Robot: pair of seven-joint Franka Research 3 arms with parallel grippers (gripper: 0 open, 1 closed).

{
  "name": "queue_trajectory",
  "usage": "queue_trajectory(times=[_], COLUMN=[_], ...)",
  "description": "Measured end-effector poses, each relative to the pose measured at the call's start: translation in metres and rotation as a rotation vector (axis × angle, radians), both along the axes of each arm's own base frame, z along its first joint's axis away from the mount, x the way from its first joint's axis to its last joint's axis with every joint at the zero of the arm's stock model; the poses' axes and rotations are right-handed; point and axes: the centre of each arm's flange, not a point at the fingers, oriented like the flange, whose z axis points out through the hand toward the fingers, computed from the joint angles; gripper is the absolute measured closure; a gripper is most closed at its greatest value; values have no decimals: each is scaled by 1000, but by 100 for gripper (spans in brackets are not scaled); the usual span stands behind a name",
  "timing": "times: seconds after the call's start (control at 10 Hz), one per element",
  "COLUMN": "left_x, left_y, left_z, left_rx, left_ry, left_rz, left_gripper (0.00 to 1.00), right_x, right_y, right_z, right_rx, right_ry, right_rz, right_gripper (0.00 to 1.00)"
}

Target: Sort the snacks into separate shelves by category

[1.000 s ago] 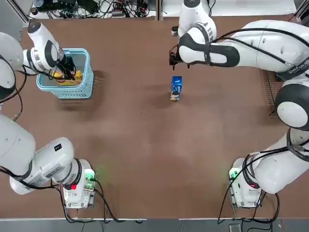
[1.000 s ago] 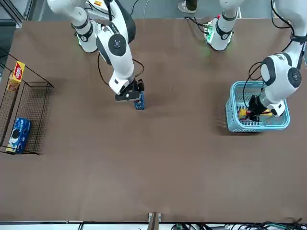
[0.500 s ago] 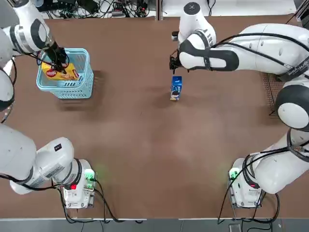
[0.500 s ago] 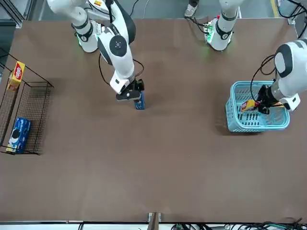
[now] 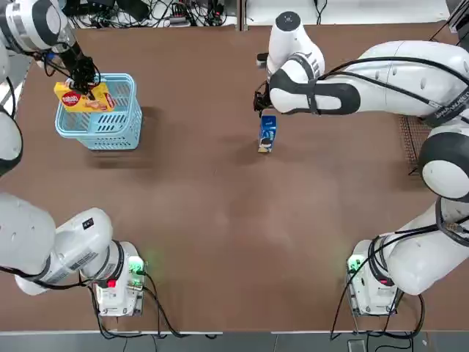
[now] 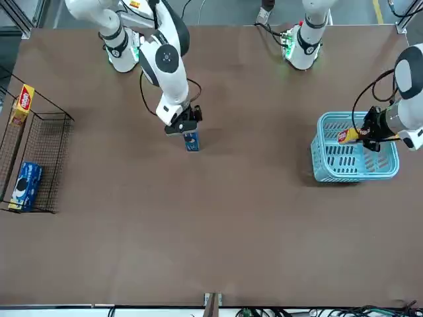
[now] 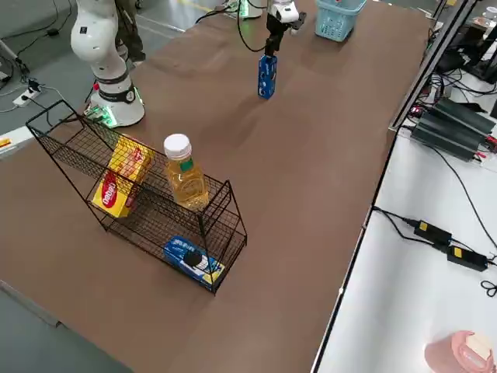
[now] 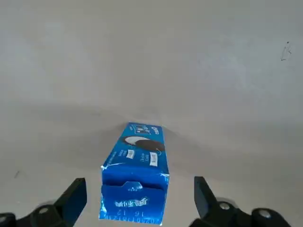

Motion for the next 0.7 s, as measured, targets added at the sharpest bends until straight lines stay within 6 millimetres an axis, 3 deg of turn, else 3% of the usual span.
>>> queue_trajectory(times=[0.3,0.7], left_x=[7,13], left_y=[-2,-26], left_z=[25,43], left_rx=[2,3], left_ry=[-7,7], left_rz=[-5,-30], left_gripper=[71,71], right_x=[-3,-7], right_y=[-1,3], right_z=[-8,-9], right_rx=[2,12], right_ry=[-1,-7], right_rz=[1,9], right_gripper=[0,0])
